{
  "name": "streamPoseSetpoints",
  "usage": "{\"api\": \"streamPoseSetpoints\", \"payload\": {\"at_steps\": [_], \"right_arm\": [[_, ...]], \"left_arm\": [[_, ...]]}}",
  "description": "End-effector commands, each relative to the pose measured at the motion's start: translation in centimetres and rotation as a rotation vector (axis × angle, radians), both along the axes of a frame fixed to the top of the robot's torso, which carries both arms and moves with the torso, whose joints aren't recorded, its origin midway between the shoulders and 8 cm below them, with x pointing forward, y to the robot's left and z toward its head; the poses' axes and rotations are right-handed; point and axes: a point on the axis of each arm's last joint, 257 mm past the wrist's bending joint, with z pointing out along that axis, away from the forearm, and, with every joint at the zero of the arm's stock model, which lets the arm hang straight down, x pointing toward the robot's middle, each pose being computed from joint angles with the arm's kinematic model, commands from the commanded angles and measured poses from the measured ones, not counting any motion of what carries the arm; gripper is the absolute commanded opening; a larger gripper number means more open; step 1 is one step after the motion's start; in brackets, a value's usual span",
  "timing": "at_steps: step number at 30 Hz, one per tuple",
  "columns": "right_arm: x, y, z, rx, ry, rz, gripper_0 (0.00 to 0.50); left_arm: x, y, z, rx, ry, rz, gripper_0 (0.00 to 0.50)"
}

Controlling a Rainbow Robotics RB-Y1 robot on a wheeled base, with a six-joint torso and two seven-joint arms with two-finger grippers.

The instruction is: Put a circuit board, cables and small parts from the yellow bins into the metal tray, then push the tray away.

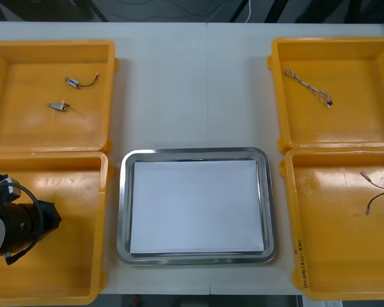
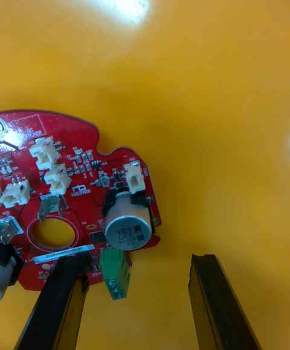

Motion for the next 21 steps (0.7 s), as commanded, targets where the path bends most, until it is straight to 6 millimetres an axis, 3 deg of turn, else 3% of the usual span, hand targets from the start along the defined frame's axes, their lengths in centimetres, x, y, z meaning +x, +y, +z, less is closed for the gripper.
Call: {"api": "streamPoseSetpoints", "payload": {"at_steps": [1, 4, 6, 7, 8, 15, 21], "right_arm": [[0.4, 1.6, 3.5, -0.014, -0.038, 0.030, 0.000], [0.5, 3.7, 4.3, 0.001, -0.026, 0.100, 0.000], [0.6, 4.6, 4.6, 0.004, -0.024, 0.132, 0.000], [0.7, 5.3, 4.7, 0.007, -0.023, 0.156, 0.000], [0.9, 5.9, 4.9, 0.006, -0.026, 0.179, 0.000], [1.8, 9.2, 5.2, -0.005, -0.031, 0.289, 0.000], [1.5, 12.0, 4.2, -0.023, -0.003, 0.384, 0.000]], "left_arm": [[-1.5, -0.3, -1.3, -0.019, 0.025, 0.042, 0.500], [-1.5, -0.3, -1.4, -0.017, 0.022, 0.043, 0.500], [-1.5, -0.2, -1.3, -0.015, 0.021, 0.040, 0.373], [-1.5, -0.3, -1.4, -0.016, 0.023, 0.039, 0.146], [-1.5, -0.2, -1.3, -0.014, 0.021, 0.038, 0.000], [-1.4, -0.2, -1.3, -0.007, 0.020, 0.030, 0.000], [-1.3, 0.1, -1.1, -0.003, 0.016, 0.028, 0.000]]}}
